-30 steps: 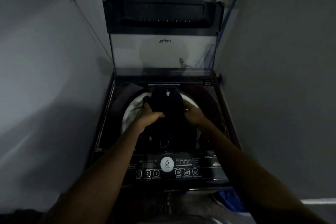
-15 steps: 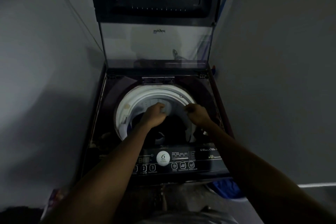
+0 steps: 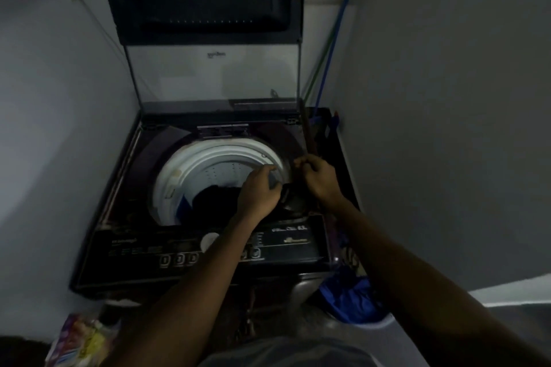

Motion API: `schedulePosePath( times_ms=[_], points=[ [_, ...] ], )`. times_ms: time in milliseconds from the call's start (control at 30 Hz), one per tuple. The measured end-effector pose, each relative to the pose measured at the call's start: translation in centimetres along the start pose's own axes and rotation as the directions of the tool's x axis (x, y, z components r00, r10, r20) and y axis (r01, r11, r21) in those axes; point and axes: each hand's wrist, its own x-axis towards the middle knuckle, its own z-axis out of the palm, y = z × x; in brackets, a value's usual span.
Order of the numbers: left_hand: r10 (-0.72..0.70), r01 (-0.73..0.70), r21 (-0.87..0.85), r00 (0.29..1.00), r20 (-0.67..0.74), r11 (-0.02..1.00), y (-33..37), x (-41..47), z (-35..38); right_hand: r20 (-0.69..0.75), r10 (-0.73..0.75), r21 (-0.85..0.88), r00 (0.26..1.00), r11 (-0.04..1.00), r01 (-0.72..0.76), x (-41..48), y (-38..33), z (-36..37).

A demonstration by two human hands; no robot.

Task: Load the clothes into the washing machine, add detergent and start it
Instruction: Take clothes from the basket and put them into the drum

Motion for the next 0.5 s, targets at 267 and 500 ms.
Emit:
schedulePosePath(
  times_ms=[267, 500],
  points=[
    [0.163, -0.157, 0.107, 0.985, -0.050, 0.982, 7.9, -4.4, 8.9, 0.028, 0.003, -0.016, 1.000, 1.000, -0.002, -4.3, 6.8, -8.9],
    [0.199, -0.202, 0.167, 0.979, 0.038, 0.965, 12.4, -7.8, 15.2, 0.061, 0.108, -0.024, 0.992, 0.994, -0.107, -8.4, 12.8, -15.1]
  ],
)
